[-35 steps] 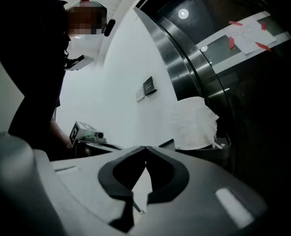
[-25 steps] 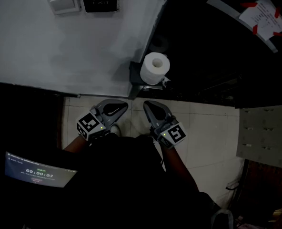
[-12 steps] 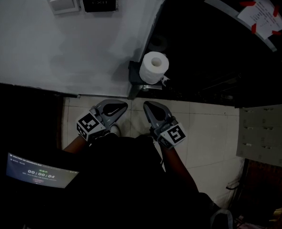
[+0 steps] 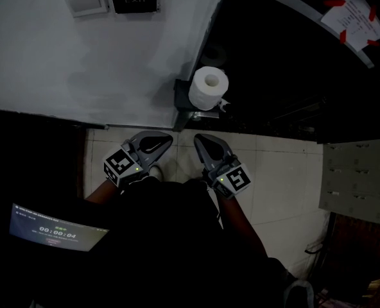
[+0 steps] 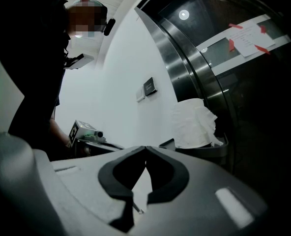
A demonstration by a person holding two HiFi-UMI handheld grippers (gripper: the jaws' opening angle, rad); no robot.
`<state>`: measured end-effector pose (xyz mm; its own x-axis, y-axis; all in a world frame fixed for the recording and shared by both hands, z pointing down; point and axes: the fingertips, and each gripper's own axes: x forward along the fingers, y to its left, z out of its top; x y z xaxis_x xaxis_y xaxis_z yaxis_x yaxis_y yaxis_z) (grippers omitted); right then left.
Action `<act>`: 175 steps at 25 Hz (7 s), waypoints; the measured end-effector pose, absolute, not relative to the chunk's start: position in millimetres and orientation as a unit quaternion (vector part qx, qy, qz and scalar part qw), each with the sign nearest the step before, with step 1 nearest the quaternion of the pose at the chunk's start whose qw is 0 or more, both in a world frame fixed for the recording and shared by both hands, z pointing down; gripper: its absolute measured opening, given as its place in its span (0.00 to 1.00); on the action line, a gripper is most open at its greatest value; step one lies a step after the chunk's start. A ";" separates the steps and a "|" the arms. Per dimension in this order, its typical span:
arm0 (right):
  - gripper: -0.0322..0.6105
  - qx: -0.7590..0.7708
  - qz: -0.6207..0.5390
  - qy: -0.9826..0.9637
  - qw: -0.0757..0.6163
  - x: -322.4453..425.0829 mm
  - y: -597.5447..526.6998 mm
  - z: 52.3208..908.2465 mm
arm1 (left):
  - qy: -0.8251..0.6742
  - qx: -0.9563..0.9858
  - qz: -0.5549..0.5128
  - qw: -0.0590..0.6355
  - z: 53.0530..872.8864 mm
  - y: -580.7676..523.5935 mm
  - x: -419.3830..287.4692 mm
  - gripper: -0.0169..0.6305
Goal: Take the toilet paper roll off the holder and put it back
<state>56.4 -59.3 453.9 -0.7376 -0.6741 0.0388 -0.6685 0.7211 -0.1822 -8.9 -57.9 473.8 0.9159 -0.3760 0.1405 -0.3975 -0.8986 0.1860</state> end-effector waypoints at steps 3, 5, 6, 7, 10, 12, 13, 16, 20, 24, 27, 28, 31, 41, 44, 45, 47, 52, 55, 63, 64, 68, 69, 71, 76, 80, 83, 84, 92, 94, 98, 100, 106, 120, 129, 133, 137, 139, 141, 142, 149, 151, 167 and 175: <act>0.05 -0.364 -0.091 0.927 0.016 56.4 -59.5 453.6 | -0.199 0.973 0.050 0.106 473.4 -58.0 -9.1 0.03; 0.05 -0.378 -0.085 0.922 0.014 59.5 -62.6 452.7 | -0.199 0.973 0.050 0.106 473.4 -57.9 -9.1 0.03; 0.05 -0.390 -0.082 0.917 0.013 63.0 -66.0 452.5 | -0.199 0.973 0.050 0.106 473.5 -57.8 -9.2 0.03; 0.05 -0.406 -0.079 0.910 0.012 67.9 -71.1 452.3 | -0.199 0.973 0.050 0.107 473.6 -57.6 -9.3 0.03; 0.12 -0.455 -0.062 0.888 0.017 85.9 -93.7 448.3 | -0.199 0.973 0.050 0.108 474.3 -57.0 -9.8 0.03; 0.30 -0.473 -0.064 0.878 0.023 92.4 -111.5 443.1 | -0.199 0.973 0.051 0.107 475.2 -56.5 -10.3 0.03; 0.42 -0.479 -0.068 0.875 0.026 93.3 -120.5 440.6 | -0.199 0.973 0.051 0.108 475.7 -56.3 -10.9 0.03; 0.64 -0.496 -0.064 0.866 0.019 89.3 -144.5 429.6 | -0.202 0.972 0.051 0.110 477.0 -56.1 -12.6 0.03; 0.79 -0.522 -0.055 0.851 -0.013 80.7 -172.7 425.3 | -0.206 0.971 0.052 0.108 477.2 -56.8 -14.5 0.03; 0.84 -0.545 -0.059 0.835 -0.045 77.3 -194.7 429.1 | -0.213 0.969 0.051 0.110 478.1 -58.1 -18.8 0.03; 0.84 -0.552 -0.055 0.828 -0.074 74.3 -198.9 432.5 | -0.218 0.968 0.050 0.113 478.9 -58.4 -22.6 0.03; 0.84 -0.551 -0.050 0.829 -0.083 72.5 -198.6 432.9 | -0.219 0.968 0.050 0.114 478.8 -58.6 -23.1 0.03; 0.84 -0.547 -0.038 0.830 -0.102 69.8 -202.0 433.7 | -0.220 0.967 0.050 0.114 479.2 -59.2 -22.0 0.03; 0.77 -0.547 -0.028 0.830 -0.103 69.7 -215.1 430.7 | -0.222 0.967 0.052 0.115 478.3 -61.2 -27.2 0.03; 0.76 -0.541 -0.025 0.835 -0.098 69.9 -213.6 427.4 | -0.219 0.967 0.053 0.115 478.5 -59.8 -25.0 0.03; 0.76 -0.541 -0.024 0.835 -0.097 70.7 -212.1 425.4 | -0.218 0.968 0.052 0.115 478.3 -58.9 -23.8 0.03; 0.76 -0.541 -0.022 0.836 -0.094 73.7 -209.2 420.5 | -0.216 0.968 0.053 0.114 478.0 -58.2 -22.0 0.03; 0.76 -0.546 -0.023 0.833 -0.088 88.1 -204.7 410.4 | -0.212 0.969 0.053 0.115 477.8 -56.9 -16.8 0.03; 0.76 -0.557 -0.021 0.826 -0.083 106.1 -202.9 404.7 | -0.208 0.970 0.053 0.115 478.8 -56.0 -12.0 0.03; 0.76 -0.612 -0.038 0.786 -0.077 190.4 -204.4 410.9 | -0.200 0.971 0.055 0.118 474.6 -55.0 -6.2 0.03; 0.76 -0.619 -0.043 0.781 -0.075 200.6 -204.5 413.5 | -0.200 0.971 0.056 0.116 475.8 -55.2 -6.7 0.03; 0.76 -0.637 -0.057 0.765 -0.074 229.5 -204.9 426.1 | -0.200 0.971 0.060 0.115 478.1 -55.2 -6.9 0.03; 0.76 -0.639 -0.058 0.763 -0.075 233.3 -204.8 429.2 | -0.200 0.971 0.060 0.115 478.5 -55.2 -6.6 0.03; 0.76 -0.641 -0.060 0.761 -0.077 237.1 -204.8 434.2 | -0.201 0.971 0.061 0.115 478.8 -55.6 -6.2 0.03; 0.76 -0.640 -0.075 0.762 -0.064 237.8 -205.6 446.5 | -0.202 0.971 0.062 0.114 477.7 -56.5 -6.0 0.03; 0.76 -0.643 -0.111 0.758 -0.023 242.3 -203.3 458.5 | -0.205 0.970 0.063 0.115 478.0 -56.1 -10.0 0.03; 0.76 -0.648 -0.169 0.742 0.045 252.6 -201.9 470.9 | -0.209 0.969 0.063 0.117 479.4 -56.3 -11.3 0.03; 0.76 -0.648 -0.193 0.733 0.073 256.9 -201.0 477.0 | -0.209 0.969 0.063 0.117 480.0 -56.0 -11.0 0.03; 0.76 -0.584 -0.419 0.603 0.346 260.8 -191.3 547.6 | -0.206 0.970 0.064 0.116 478.9 -55.0 -14.0 0.03; 0.76 -0.566 -0.454 0.569 0.385 253.6 -189.3 566.1 | -0.206 0.969 0.063 0.117 478.7 -54.6 -15.0 0.03; 0.76 -0.524 -0.498 0.526 0.447 234.4 -189.1 586.5 | -0.208 0.969 0.065 0.117 480.4 -54.3 -17.6 0.03; 0.76 -0.508 -0.499 0.533 0.457 225.5 -192.3 587.5 | -0.210 0.968 0.065 0.118 481.9 -53.5 -18.9 0.03; 0.76 -0.484 -0.518 0.530 0.466 199.9 -195.5 589.3 | -0.214 0.968 0.063 0.117 485.3 -52.8 -22.1 0.03; 0.77 -0.470 -0.540 0.541 0.442 137.7 -191.4 593.8 | -0.219 0.967 0.061 0.115 485.0 -51.7 -24.3 0.03; 0.77 -0.474 -0.542 0.546 0.429 102.8 -186.3 595.3 | -0.220 0.967 0.060 0.116 485.0 -50.5 -28.3 0.03; 0.77 -0.463 -0.546 0.556 0.421 101.2 -184.4 594.7 | -0.218 0.967 0.060 0.117 486.1 -50.5 -26.9 0.03; 0.78 -0.460 -0.547 0.564 0.415 103.1 -175.9 594.2 | -0.215 0.968 0.059 0.118 486.2 -51.9 -24.1 0.03; 0.78 -0.455 -0.551 0.566 0.411 102.6 -167.3 595.4 | -0.213 0.968 0.059 0.118 486.2 -52.0 -22.4 0.03; 0.78 -0.451 -0.558 0.564 0.408 101.6 -155.3 597.5 | -0.212 0.968 0.059 0.119 485.2 -52.0 -20.6 0.03; 0.78 -0.450 -0.562 0.562 0.407 101.7 -148.7 598.7 | -0.211 0.968 0.059 0.119 484.4 -52.3 -19.3 0.03; 0.78 -0.450 -0.556 0.593 0.369 111.1 -109.9 590.1 | -0.202 0.971 0.057 0.117 481.9 -56.9 -8.1 0.03; 0.78 -0.451 -0.538 0.622 0.347 116.5 -104.1 583.9 | -0.201 0.971 0.057 0.117 481.5 -58.0 -6.5 0.03; 0.78 -0.443 -0.349 0.795 0.223 123.0 -87.9 493.8 | -0.201 0.972 0.056 0.112 477.4 -62.3 -4.2 0.03; 0.78 -0.407 -0.114 0.906 0.035 89.8 -74.0 458.2 | -0.202 0.972 0.052 0.108 473.5 -62.6 -3.8 0.03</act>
